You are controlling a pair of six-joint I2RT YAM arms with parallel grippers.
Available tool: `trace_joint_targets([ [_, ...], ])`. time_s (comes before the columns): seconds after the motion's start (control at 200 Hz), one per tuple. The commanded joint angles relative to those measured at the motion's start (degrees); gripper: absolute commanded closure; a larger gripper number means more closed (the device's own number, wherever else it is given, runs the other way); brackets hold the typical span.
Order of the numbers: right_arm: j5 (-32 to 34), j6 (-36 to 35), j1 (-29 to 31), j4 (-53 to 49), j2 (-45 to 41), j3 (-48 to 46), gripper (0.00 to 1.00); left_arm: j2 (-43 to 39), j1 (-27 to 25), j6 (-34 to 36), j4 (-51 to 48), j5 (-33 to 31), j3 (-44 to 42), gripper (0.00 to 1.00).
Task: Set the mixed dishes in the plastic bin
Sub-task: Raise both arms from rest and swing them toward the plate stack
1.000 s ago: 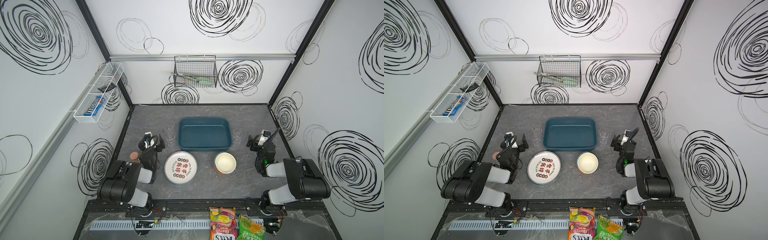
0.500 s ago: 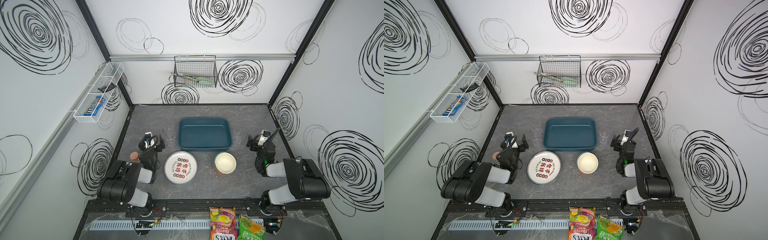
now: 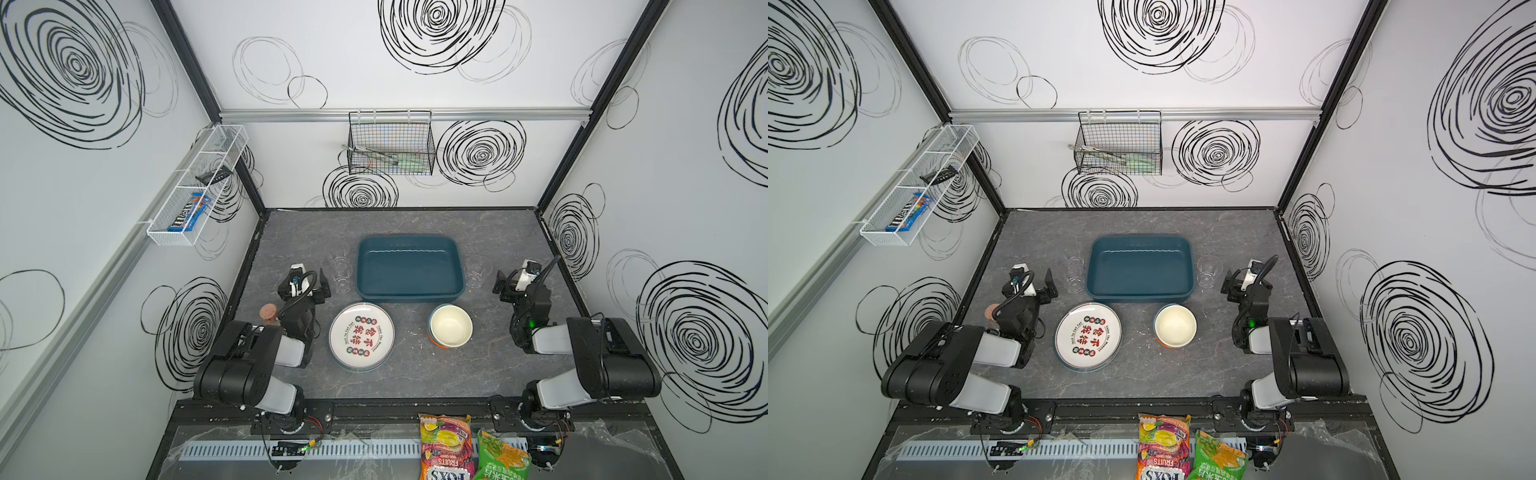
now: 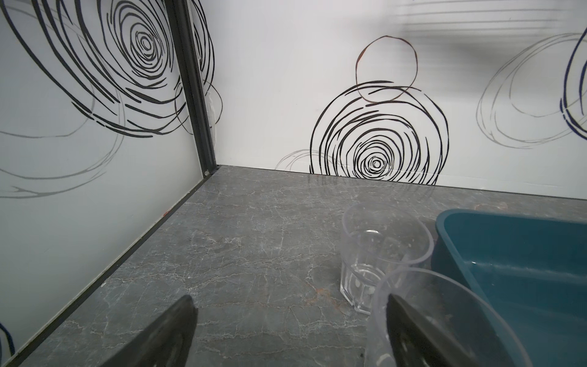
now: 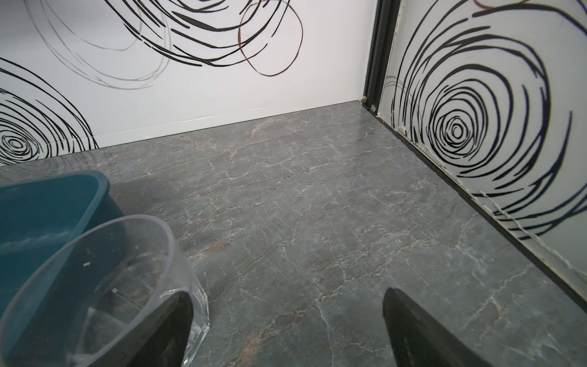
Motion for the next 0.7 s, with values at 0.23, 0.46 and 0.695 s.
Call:
trace_joint_targets([
  [0.23,1.2,4.1,0.8,-22.1,-13.7,9.2,0.03,-13.7,-0.2,-4.4,-25.1,-8.8,10.2,0.04],
  [0.46,-7.1,6.2,0.9,-29.1,-21.3,12.1,0.03,-18.3,-0.1,-11.5,-43.7,-8.3,18.7,0.04],
  [0.695,-5.5,22.0,0.1,-34.1,-26.3,14.7,0.03,-23.8,1.2,-18.7,-48.9,7.1,20.3,0.04],
])
